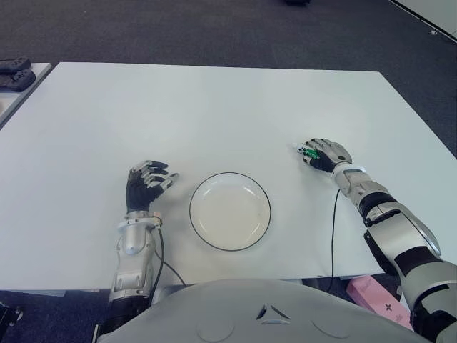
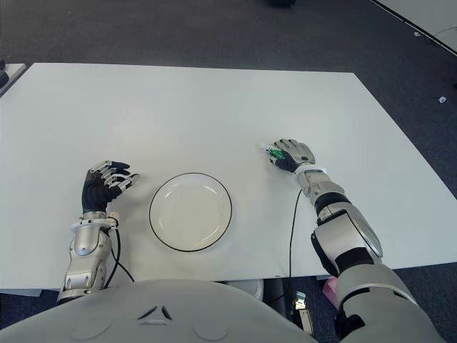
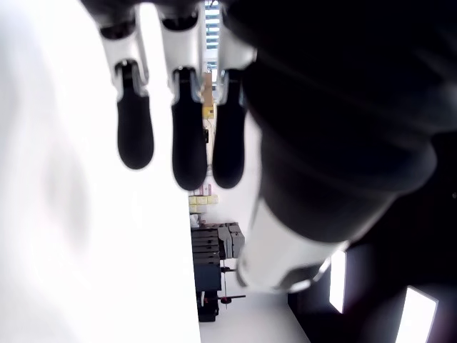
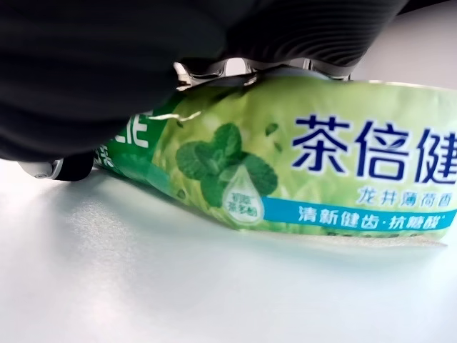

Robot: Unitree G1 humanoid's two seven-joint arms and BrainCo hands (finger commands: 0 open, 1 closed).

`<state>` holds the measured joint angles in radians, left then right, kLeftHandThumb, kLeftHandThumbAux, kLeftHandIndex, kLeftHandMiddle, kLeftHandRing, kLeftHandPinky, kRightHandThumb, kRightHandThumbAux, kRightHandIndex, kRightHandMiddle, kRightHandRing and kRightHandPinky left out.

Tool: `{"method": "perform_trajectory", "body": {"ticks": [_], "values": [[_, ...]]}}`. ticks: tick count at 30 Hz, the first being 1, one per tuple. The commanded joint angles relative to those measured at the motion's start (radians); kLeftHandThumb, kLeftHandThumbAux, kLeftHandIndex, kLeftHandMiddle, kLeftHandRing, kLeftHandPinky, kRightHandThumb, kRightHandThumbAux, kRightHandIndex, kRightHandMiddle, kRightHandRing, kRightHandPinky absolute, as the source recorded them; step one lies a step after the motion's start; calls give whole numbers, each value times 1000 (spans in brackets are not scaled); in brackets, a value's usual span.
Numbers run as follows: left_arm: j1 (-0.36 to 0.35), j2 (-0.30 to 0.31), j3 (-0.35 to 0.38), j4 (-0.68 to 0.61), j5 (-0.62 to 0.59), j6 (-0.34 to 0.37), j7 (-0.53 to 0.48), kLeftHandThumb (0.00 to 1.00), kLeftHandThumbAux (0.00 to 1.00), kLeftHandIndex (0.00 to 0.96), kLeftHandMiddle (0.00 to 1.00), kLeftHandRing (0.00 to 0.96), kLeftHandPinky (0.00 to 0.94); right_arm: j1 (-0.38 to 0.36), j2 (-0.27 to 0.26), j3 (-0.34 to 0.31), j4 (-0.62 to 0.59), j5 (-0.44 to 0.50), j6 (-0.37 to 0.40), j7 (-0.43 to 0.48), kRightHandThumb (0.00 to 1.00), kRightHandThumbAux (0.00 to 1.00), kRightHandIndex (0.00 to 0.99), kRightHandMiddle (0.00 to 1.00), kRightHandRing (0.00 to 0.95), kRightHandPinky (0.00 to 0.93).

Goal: Put the toothpaste on the table into the plate.

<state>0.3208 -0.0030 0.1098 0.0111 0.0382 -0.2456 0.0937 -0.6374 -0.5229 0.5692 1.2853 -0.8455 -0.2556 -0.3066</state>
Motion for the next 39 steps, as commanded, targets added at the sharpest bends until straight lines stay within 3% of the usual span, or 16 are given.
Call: {"method": "perform_trajectory", "body": {"ticks": [1,5,9,11,13,15,16,19,24,31,39], "values": [[1,10,4,6,-1,-10,-5,98,998,526,472,519,534,68,45,27,21,3,14,28,537,162,0,0,0,0],[2,14,4,9,-10,-21,-12,102,998,526,472,520,534,86,48,12,8,34,0,26,528,190,0,0,0,0],[3,15,3,8,-15,-23,-13,121,998,525,468,520,534,94,56,-12,10,77,-6,14,536,305,0,9,0,9],[3,17,3,7,-17,-22,-13,126,998,525,467,520,535,94,64,-25,18,96,-5,2,562,348,55,86,72,84],[3,19,3,10,-15,-21,-13,131,998,524,470,521,533,97,76,-45,37,118,-4,-24,633,405,216,257,237,233],[2,21,3,12,-15,-22,-14,132,998,525,474,523,532,102,80,-55,43,131,-11,-44,671,430,299,340,319,308],[2,22,3,14,-17,-24,-16,132,998,526,478,524,533,108,81,-60,42,138,-20,-61,690,527,346,386,387,376],[2,22,3,14,-21,-23,-19,123,998,528,481,523,534,118,84,-67,41,148,-34,-97,794,624,397,456,547,536],[3,21,2,10,-19,-14,-14,96,998,532,489,524,531,125,90,-65,43,145,-29,-140,838,665,404,509,678,664],[3,21,1,5,-19,-7,-12,71,998,539,497,530,536,132,98,-58,43,135,-15,-216,848,676,396,545,791,807],[4,16,1,-6,-31,2,-14,73,998,527,476,516,516,128,93,-39,35,117,-21,-299,848,682,389,540,855,879]]}}
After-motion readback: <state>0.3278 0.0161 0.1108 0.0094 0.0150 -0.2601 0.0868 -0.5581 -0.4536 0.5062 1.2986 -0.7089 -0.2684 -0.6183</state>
